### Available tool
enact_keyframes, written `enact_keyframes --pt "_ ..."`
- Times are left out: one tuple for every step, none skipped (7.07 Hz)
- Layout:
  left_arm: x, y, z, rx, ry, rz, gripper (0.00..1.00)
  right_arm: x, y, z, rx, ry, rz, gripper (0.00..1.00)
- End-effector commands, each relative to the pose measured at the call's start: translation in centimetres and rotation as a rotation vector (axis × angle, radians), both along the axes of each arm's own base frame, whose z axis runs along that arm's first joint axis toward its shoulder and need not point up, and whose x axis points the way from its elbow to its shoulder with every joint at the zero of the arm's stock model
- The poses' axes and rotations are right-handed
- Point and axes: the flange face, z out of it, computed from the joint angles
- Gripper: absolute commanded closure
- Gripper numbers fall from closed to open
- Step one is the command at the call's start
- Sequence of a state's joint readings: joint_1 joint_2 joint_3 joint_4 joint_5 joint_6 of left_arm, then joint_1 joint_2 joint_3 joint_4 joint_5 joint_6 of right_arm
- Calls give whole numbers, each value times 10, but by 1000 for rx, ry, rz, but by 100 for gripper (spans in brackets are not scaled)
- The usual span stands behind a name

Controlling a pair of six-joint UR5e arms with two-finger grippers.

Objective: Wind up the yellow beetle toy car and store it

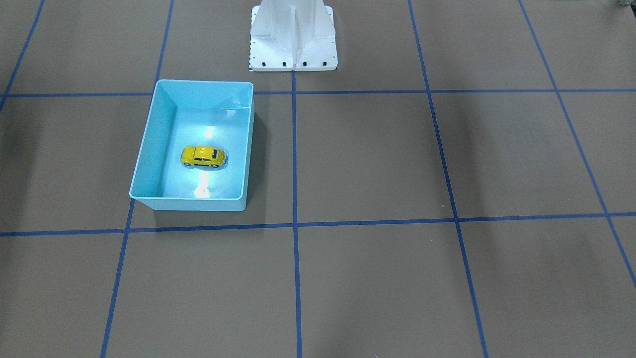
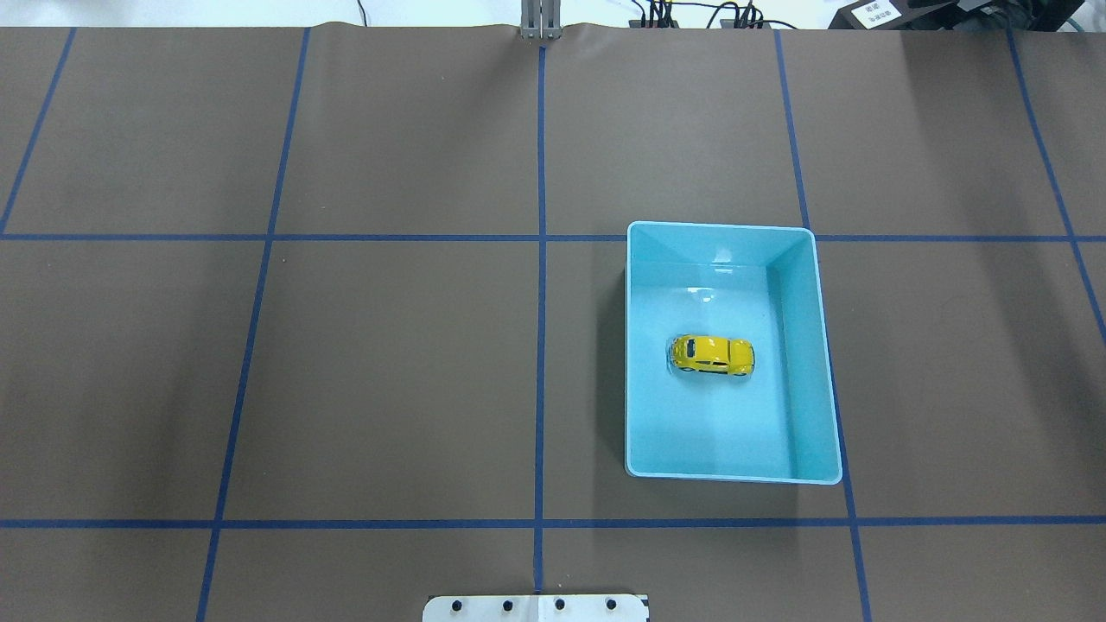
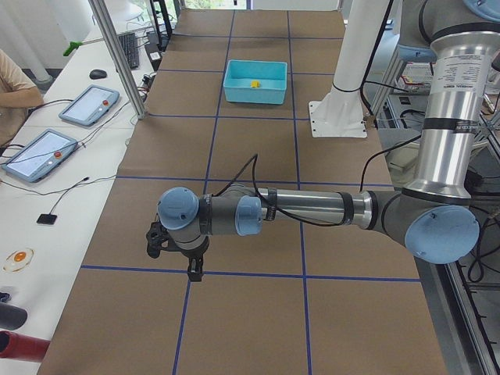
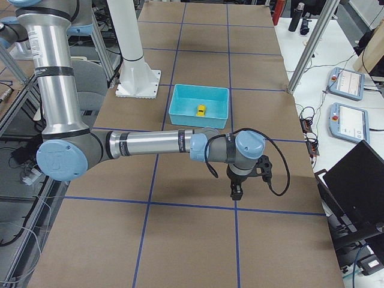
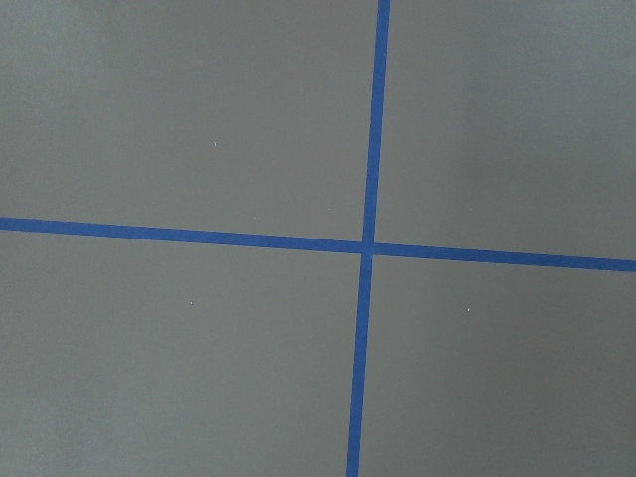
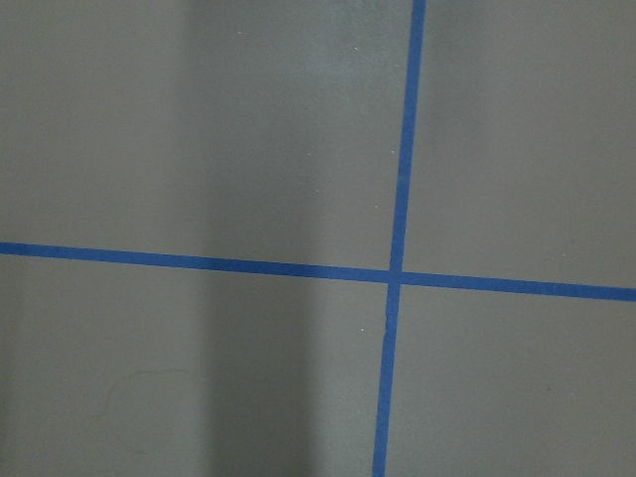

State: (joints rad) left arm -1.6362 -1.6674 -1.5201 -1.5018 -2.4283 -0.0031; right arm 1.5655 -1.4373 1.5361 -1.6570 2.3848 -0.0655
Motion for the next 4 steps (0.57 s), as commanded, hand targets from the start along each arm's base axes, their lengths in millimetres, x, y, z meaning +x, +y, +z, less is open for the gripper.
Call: enact_keyframes --pt "0 0 -1 2 1 -1 0 -14 -3 2 103 63 -35 0" --pt "0 0 -1 0 2 -1 0 -17 1 4 135 68 -32 0" --pt "0 0 -2 3 1 -1 0 -17 3 4 119 68 -28 0" --pt "0 0 -3 6 1 -1 0 -17 4 6 84 70 -28 0"
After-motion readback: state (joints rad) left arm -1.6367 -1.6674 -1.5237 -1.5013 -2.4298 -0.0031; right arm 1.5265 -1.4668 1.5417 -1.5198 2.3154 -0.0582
